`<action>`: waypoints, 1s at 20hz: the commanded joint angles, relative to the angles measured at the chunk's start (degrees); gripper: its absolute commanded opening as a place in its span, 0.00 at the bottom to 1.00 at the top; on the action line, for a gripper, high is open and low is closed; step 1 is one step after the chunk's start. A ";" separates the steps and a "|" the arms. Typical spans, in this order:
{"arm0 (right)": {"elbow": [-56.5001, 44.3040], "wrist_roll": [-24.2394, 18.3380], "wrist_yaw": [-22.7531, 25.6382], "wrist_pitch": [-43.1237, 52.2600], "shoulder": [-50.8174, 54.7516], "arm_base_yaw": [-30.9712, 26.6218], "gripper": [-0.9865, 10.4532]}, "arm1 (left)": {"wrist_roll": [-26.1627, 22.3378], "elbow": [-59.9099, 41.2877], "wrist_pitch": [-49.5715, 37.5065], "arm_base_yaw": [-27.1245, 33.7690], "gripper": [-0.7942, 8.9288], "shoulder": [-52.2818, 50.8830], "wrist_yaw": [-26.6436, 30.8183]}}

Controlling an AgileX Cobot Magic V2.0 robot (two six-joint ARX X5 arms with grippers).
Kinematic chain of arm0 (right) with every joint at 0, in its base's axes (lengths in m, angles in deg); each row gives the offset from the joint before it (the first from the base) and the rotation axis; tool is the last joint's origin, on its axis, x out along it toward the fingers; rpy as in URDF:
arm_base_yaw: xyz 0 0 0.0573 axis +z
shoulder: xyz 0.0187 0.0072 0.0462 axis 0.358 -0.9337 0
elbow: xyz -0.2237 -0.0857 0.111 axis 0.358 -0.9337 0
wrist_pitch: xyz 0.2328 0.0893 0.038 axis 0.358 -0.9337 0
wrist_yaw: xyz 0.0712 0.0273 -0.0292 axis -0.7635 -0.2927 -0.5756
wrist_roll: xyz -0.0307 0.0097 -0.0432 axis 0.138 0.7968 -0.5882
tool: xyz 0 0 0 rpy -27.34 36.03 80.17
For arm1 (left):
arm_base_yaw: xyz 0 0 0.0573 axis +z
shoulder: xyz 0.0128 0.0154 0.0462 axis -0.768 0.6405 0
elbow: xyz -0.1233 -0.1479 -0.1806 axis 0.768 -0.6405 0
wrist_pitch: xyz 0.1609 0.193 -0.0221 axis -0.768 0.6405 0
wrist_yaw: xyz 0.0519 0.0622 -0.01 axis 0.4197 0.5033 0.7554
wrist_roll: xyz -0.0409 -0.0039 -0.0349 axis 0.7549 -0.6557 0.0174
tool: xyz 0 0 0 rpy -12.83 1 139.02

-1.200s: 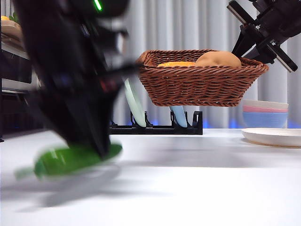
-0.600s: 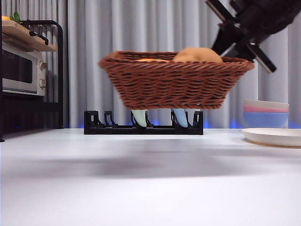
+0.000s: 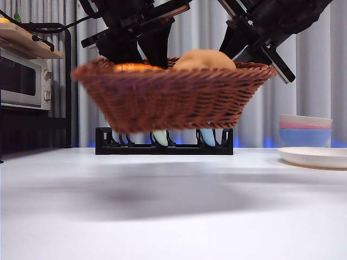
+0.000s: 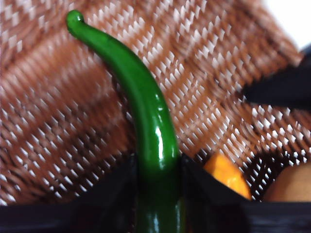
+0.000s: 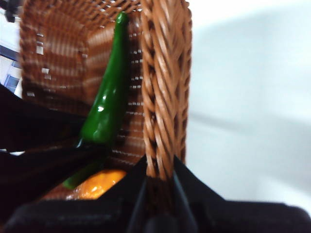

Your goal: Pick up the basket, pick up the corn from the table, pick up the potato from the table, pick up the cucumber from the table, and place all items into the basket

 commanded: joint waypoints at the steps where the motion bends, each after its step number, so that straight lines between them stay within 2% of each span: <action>1: 0.68 0.39 1.05 1.18 0.00 0.15 0.07 | -0.70 0.26 -1.11 0.13 0.70 -0.39 -0.90; 6: 0.68 0.35 5.18 1.11 -0.07 -0.07 0.07 | -0.59 8.59 2.86 -0.96 0.70 -0.90 -0.98; 12: 0.68 0.33 5.38 0.04 -2.62 -5.05 0.07 | -4.26 24.85 13.07 -4.17 0.70 -3.61 -0.85; 15: 0.68 -0.44 5.33 -3.72 -7.30 -7.76 0.07 | -4.31 27.12 13.53 -4.76 0.70 -7.85 -0.87; 20: 0.68 -4.90 5.35 -10.86 -13.81 -8.50 0.07 | -5.70 27.19 13.27 -4.63 0.70 -13.44 0.33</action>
